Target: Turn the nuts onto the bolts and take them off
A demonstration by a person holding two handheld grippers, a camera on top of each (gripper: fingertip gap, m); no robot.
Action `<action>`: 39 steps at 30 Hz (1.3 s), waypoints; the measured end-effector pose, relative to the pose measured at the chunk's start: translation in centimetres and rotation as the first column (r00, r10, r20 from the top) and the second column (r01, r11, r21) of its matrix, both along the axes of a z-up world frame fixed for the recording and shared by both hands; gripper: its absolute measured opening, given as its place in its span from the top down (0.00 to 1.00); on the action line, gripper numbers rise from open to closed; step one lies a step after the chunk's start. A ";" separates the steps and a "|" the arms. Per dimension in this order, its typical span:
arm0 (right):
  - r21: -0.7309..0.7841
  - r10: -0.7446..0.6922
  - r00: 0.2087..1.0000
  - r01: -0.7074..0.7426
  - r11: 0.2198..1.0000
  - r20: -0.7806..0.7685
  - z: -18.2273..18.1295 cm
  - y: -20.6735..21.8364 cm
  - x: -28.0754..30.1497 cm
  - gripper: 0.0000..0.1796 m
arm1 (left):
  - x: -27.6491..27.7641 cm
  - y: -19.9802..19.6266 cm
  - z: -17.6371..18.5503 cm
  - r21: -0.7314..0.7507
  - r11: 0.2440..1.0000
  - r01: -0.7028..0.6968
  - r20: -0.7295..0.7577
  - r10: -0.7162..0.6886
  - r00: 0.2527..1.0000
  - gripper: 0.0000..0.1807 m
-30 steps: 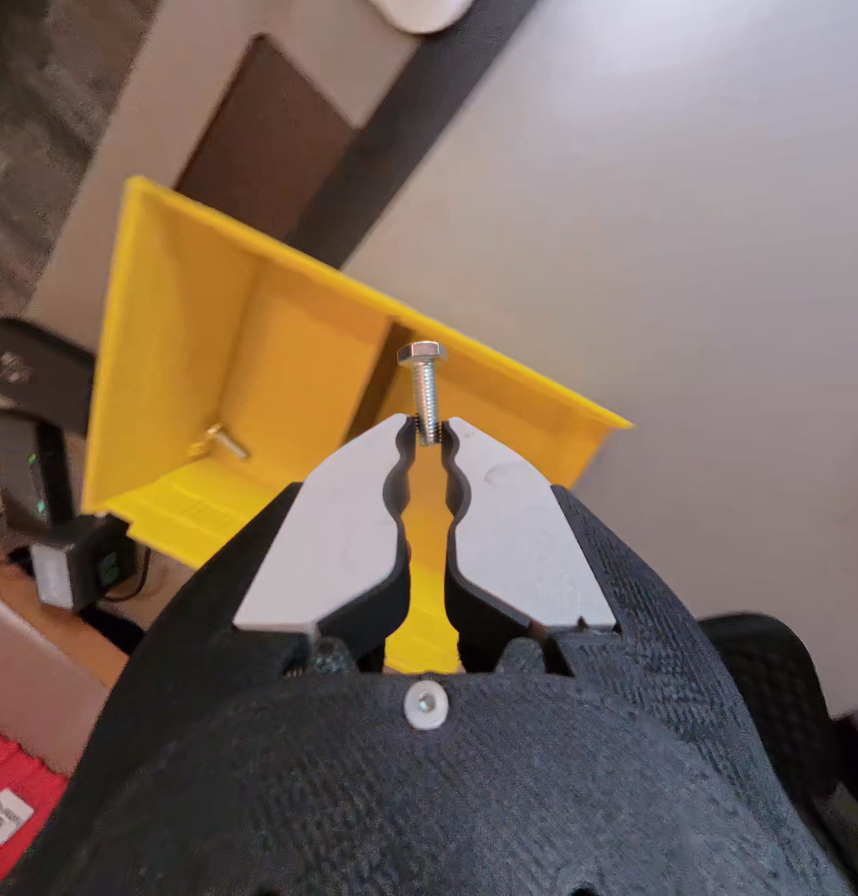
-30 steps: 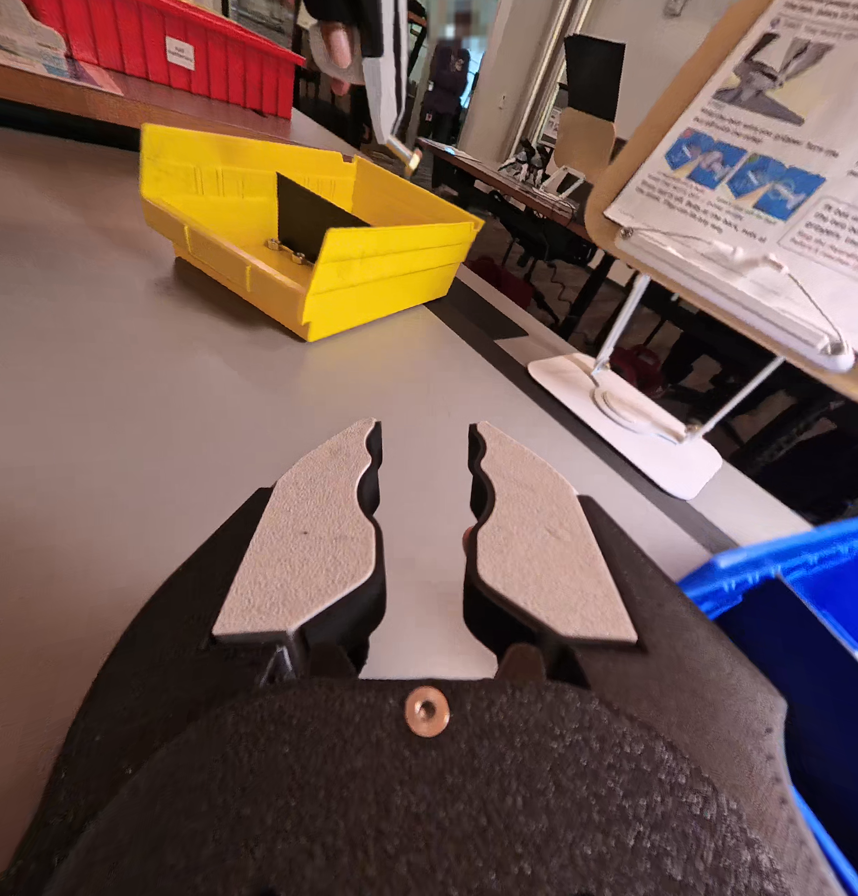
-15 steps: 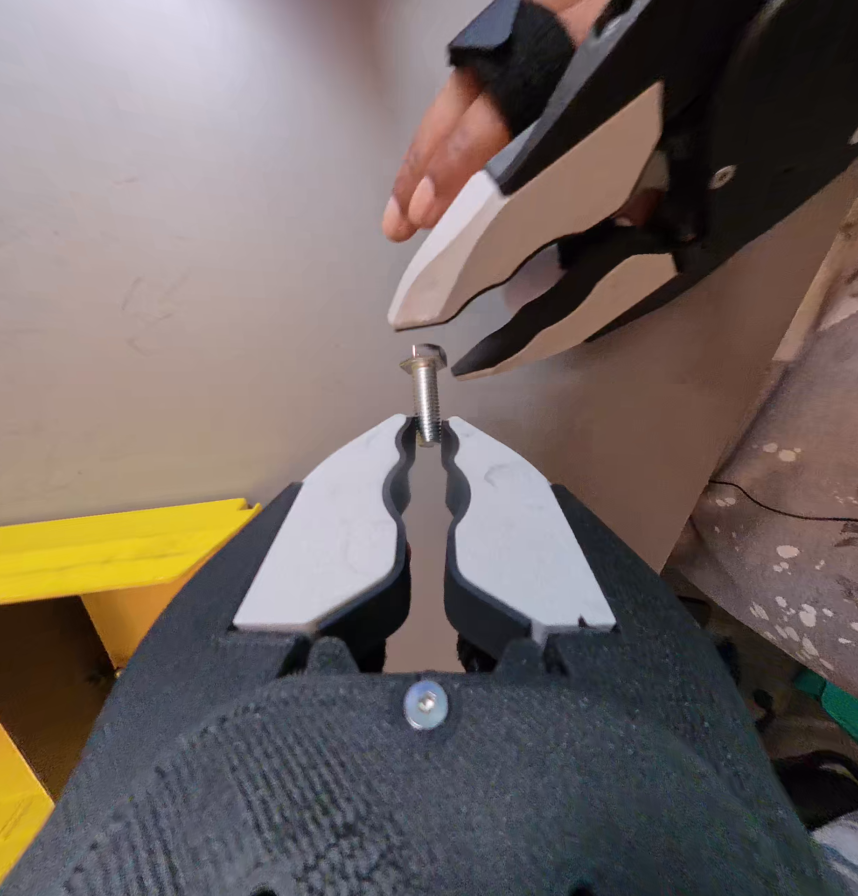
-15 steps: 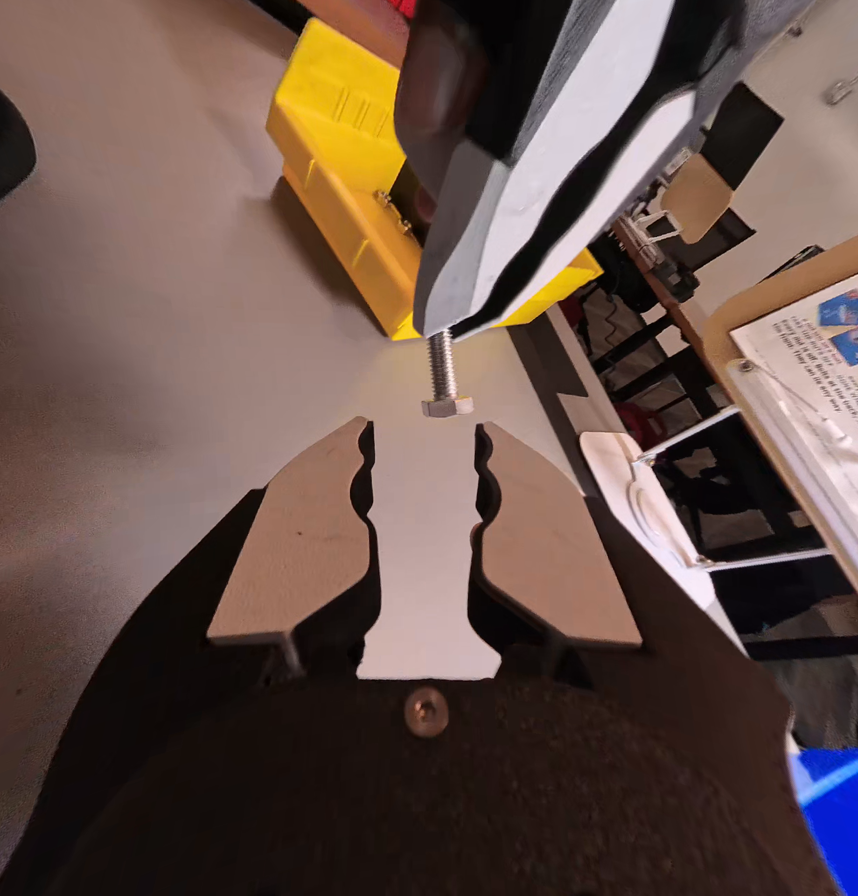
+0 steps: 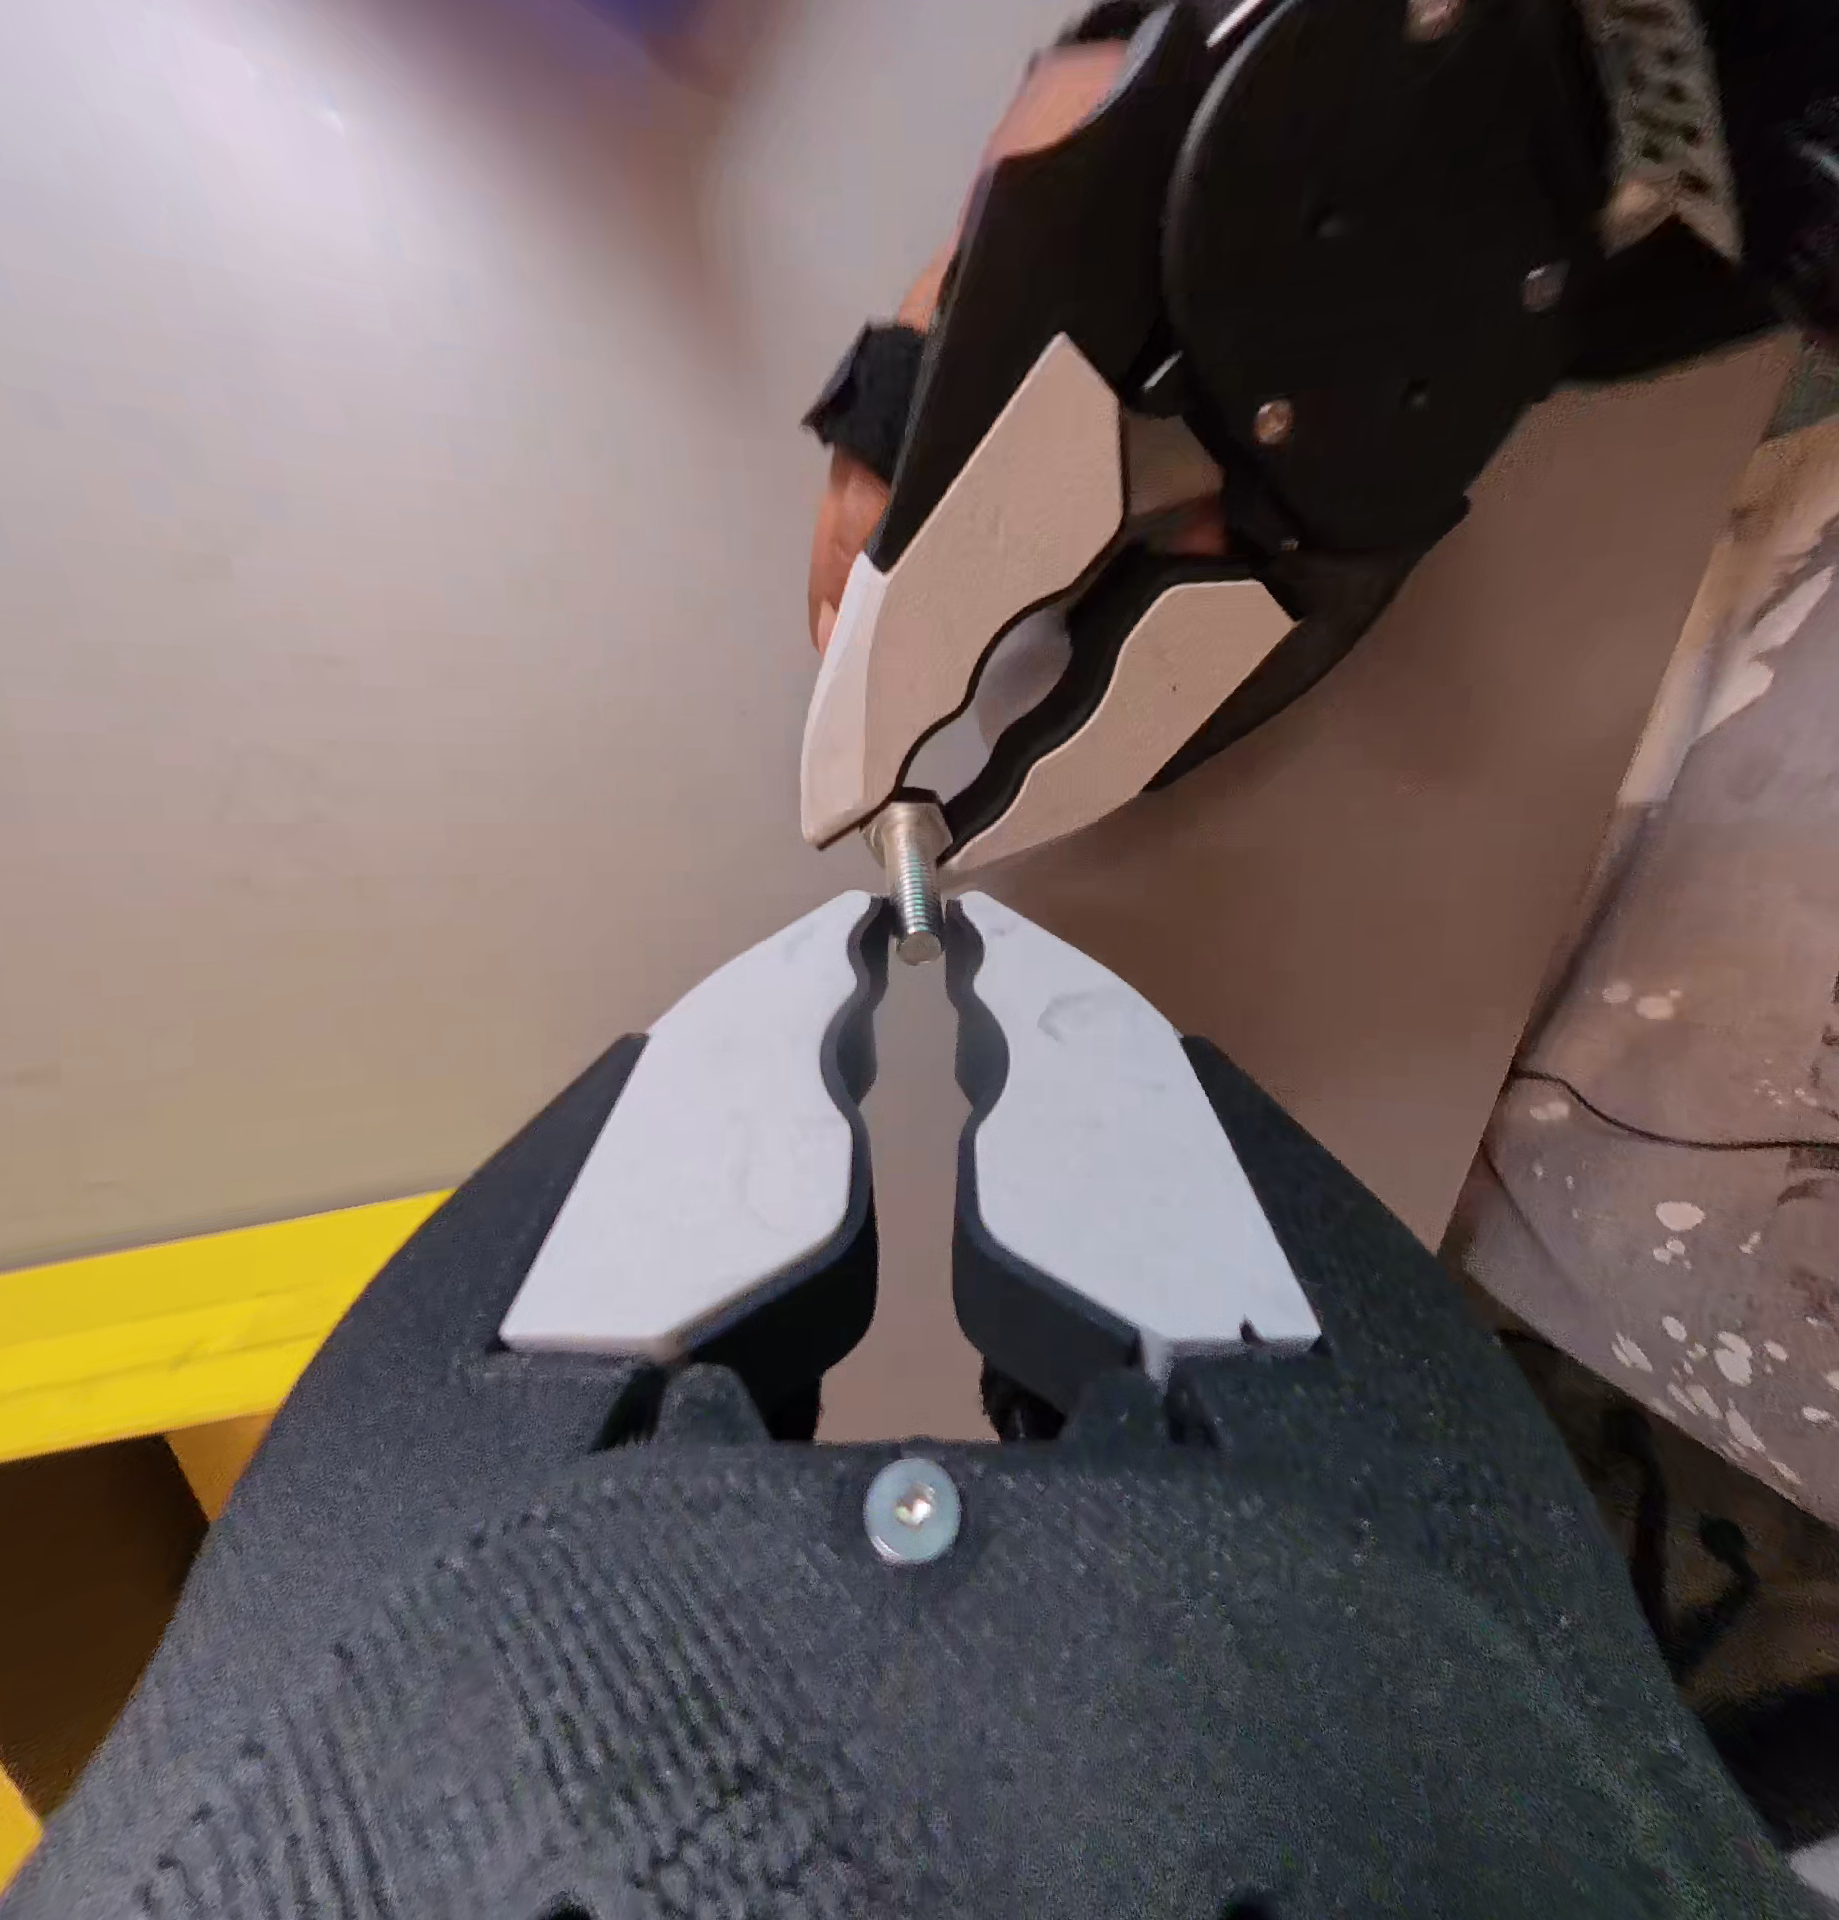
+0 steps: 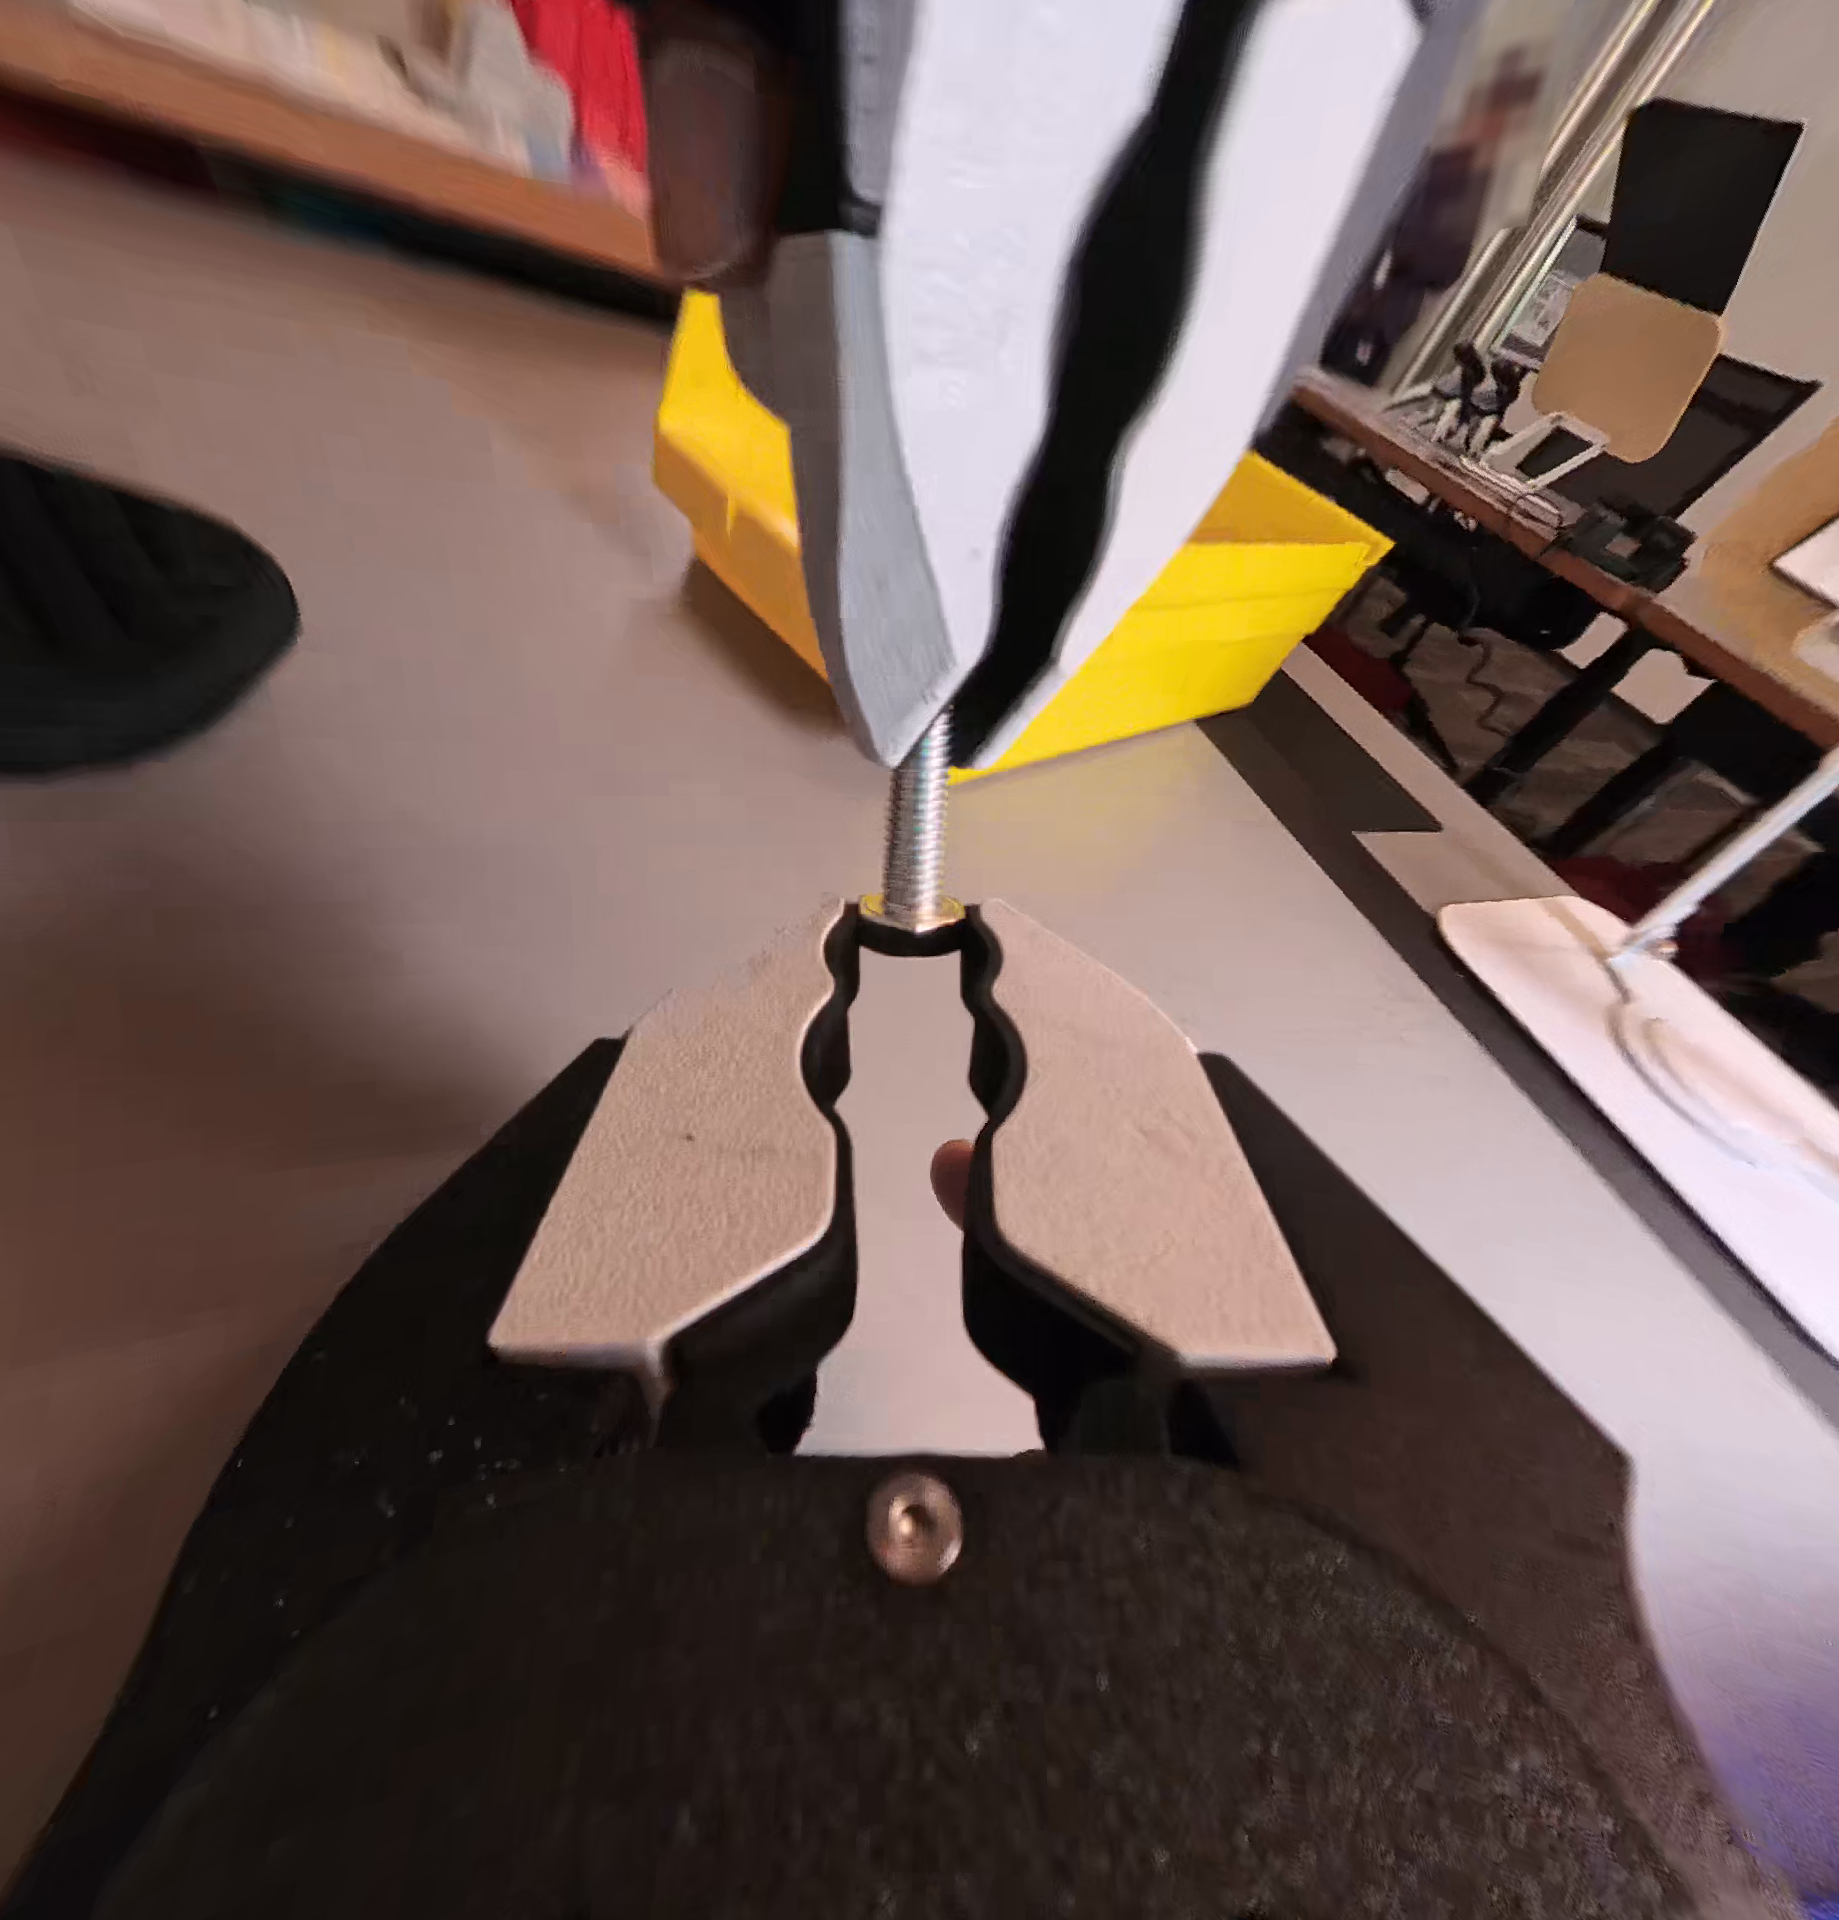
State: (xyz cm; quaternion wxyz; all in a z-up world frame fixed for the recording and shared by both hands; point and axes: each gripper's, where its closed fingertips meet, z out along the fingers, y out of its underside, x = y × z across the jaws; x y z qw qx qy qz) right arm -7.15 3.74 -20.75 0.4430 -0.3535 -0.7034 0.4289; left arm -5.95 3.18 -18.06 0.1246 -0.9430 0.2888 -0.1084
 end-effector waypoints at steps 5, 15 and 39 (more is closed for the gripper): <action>-0.240 0.036 0.986 -0.074 0.968 -0.161 4.0 0.7 1.3 0.90 | 1.7 1.3 5.0 0.362 0.931 -0.052 0.271 -0.052 0.961 0.87; -0.324 0.083 0.957 -0.174 0.930 -0.277 7.3 -0.1 2.6 0.90 | 4.1 1.0 7.3 0.713 0.692 -0.117 0.429 -0.298 0.853 0.88; -0.311 0.161 0.976 -0.200 0.929 -0.148 5.0 -0.5 2.7 0.89 | 4.5 1.7 4.7 0.750 0.661 0.005 0.310 -0.358 0.881 0.94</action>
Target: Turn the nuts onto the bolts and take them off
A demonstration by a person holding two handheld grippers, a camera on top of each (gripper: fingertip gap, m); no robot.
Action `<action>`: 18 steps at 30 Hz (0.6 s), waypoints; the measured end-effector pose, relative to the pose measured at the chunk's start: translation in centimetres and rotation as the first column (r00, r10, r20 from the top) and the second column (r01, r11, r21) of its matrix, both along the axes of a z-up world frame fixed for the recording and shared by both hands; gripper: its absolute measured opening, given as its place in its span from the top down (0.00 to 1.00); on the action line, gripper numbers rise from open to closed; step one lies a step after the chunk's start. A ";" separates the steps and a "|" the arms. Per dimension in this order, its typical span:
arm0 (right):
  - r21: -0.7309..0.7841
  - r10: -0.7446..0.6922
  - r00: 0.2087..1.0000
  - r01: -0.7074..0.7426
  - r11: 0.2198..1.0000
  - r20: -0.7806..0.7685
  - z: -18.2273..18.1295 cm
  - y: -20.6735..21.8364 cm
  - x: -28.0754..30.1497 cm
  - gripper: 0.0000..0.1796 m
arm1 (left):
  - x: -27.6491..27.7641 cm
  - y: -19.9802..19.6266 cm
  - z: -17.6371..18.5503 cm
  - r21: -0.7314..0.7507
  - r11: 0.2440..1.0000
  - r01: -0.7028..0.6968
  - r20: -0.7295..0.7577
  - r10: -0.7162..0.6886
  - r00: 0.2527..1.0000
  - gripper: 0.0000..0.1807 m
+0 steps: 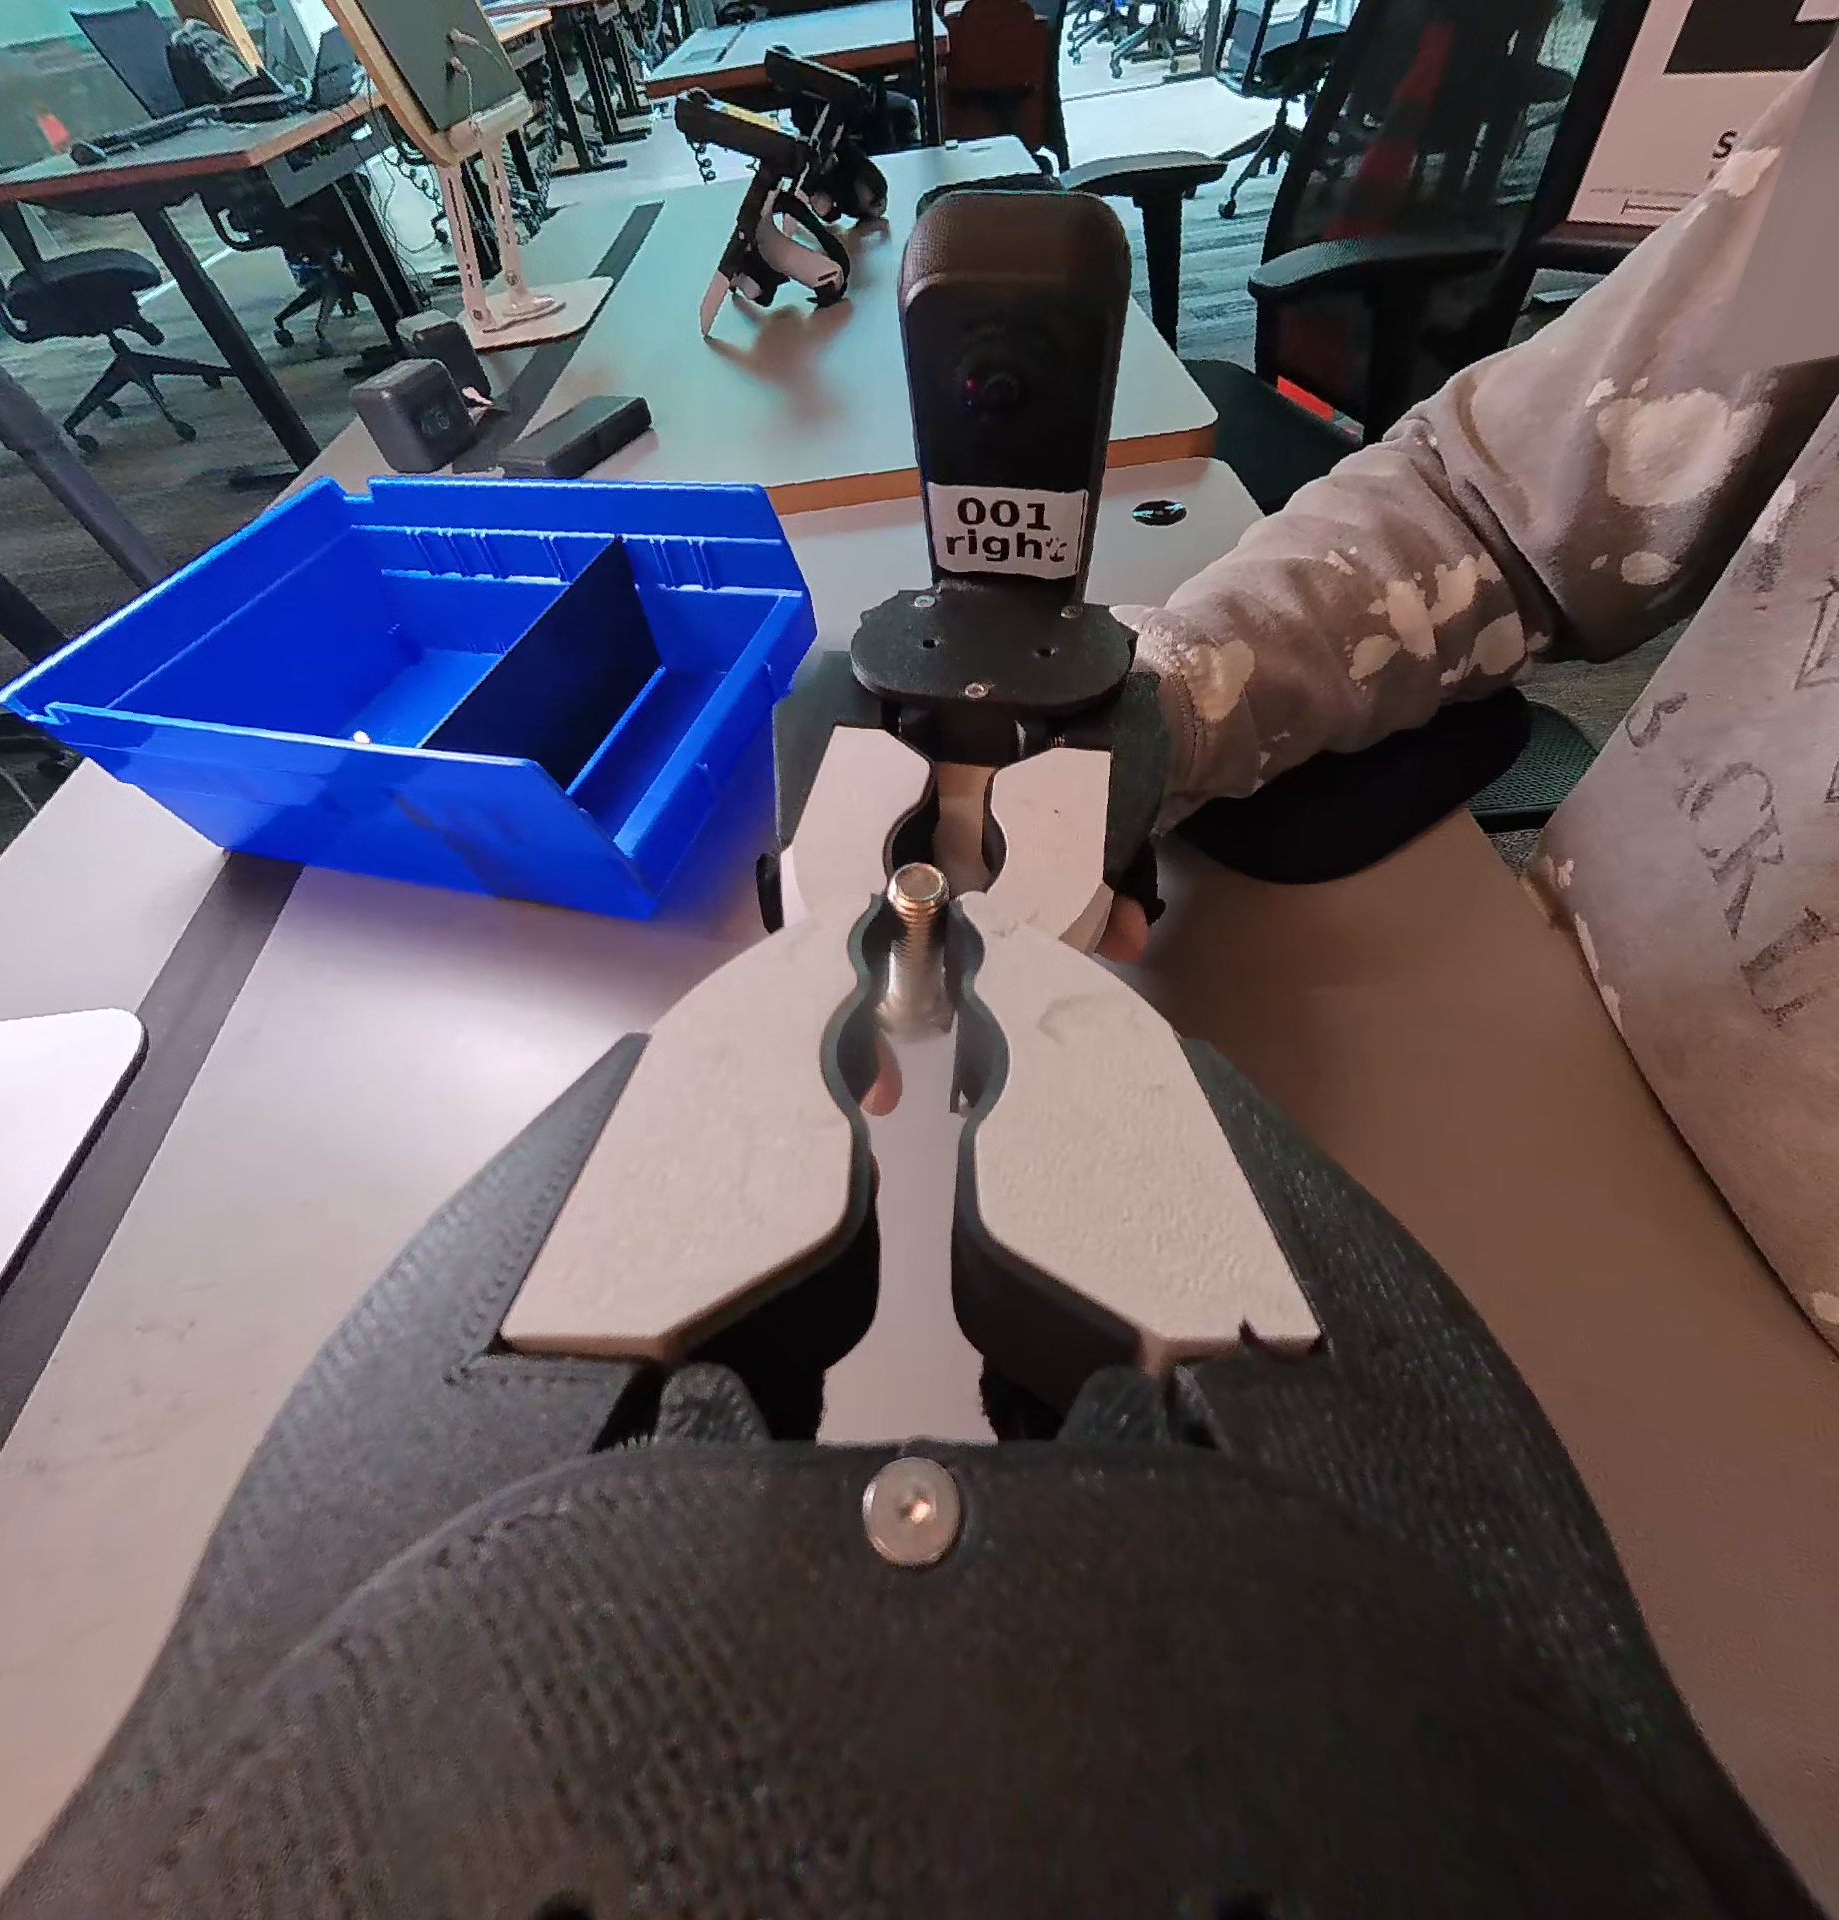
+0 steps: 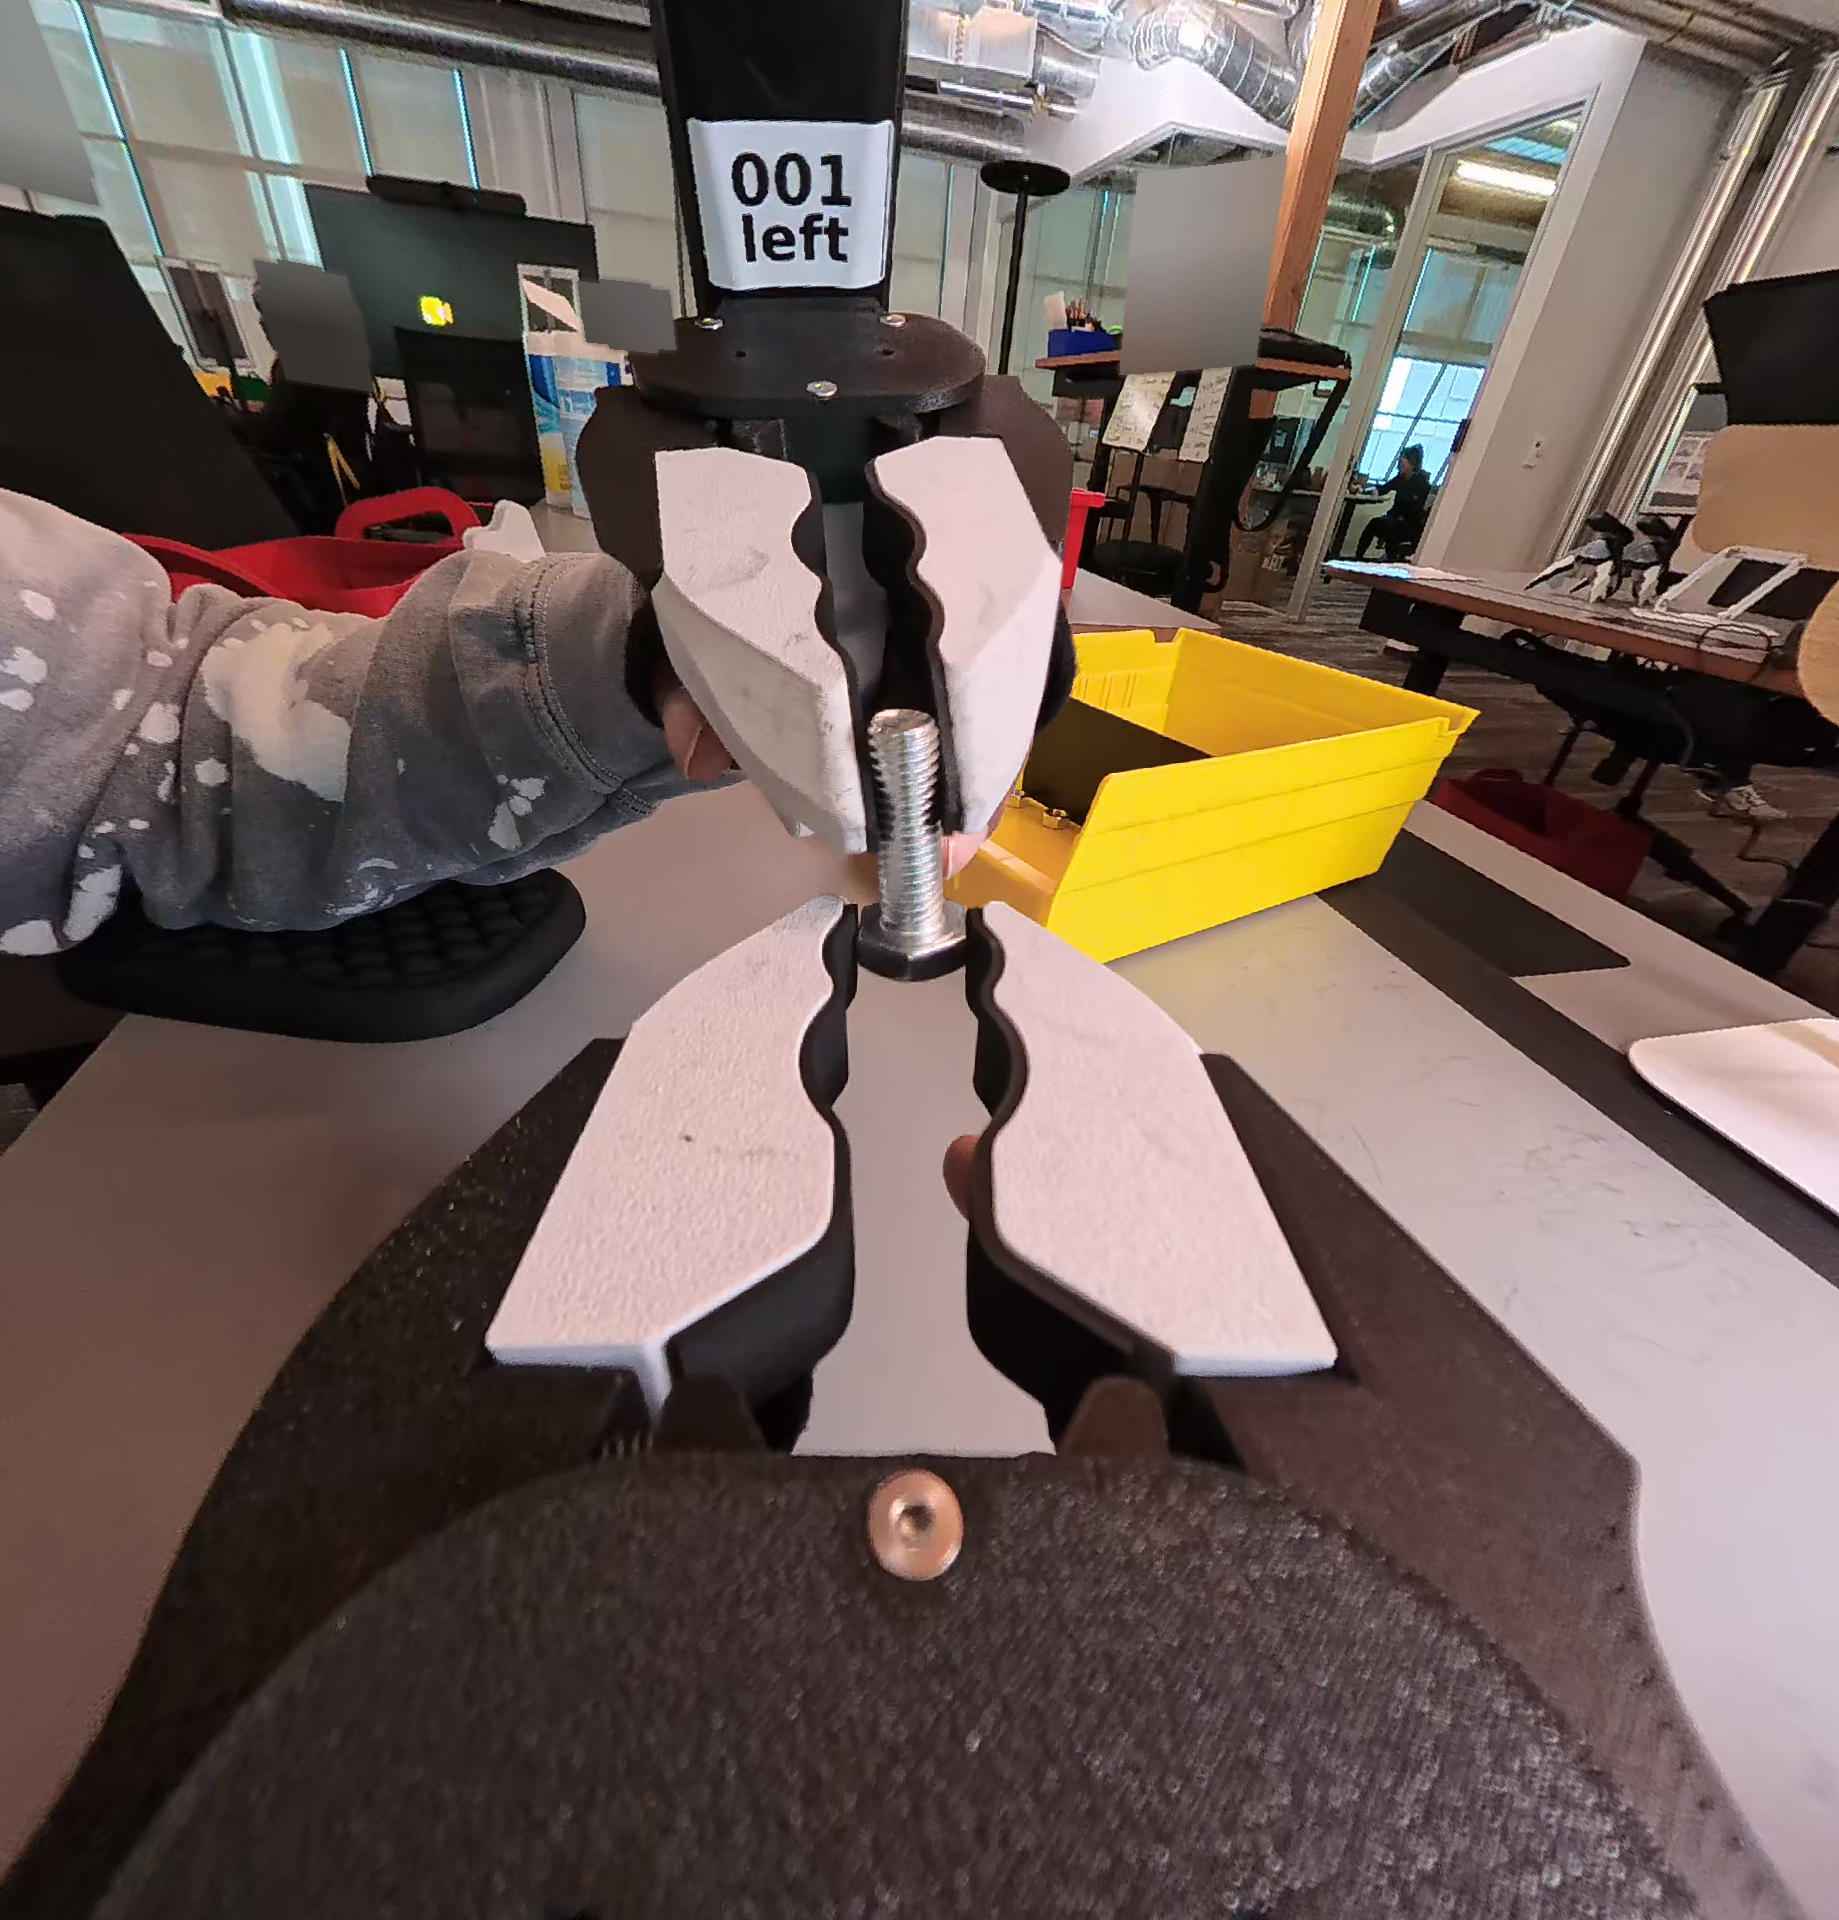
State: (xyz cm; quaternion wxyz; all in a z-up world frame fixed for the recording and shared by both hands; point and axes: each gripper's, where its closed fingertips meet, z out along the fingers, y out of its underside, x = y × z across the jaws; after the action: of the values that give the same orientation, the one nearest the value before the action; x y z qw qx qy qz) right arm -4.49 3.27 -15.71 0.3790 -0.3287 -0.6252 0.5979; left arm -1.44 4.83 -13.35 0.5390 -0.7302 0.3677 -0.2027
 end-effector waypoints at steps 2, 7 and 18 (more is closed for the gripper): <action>-0.002 -0.002 1.000 0.002 1.000 -0.001 0.1 0.0 0.0 0.90 | 0.0 0.0 0.0 0.001 1.000 -0.001 -0.002 0.001 1.000 0.94; 0.007 -0.008 1.000 0.008 1.000 -0.004 0.2 0.0 0.0 0.90 | 0.1 0.0 0.2 0.002 1.000 -0.003 0.002 0.003 1.000 0.94; -0.046 -0.069 0.997 0.070 0.996 0.018 0.4 2.3 -0.2 0.90 | -5.2 0.5 2.1 -0.057 0.971 -0.233 0.113 0.238 0.965 0.84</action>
State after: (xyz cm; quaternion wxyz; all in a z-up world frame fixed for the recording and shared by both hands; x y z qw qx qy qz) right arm -4.69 5.61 -15.26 0.3867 -0.3640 -0.6021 0.5962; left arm -6.66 5.31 -11.30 0.5642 -0.7669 0.2411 -0.1882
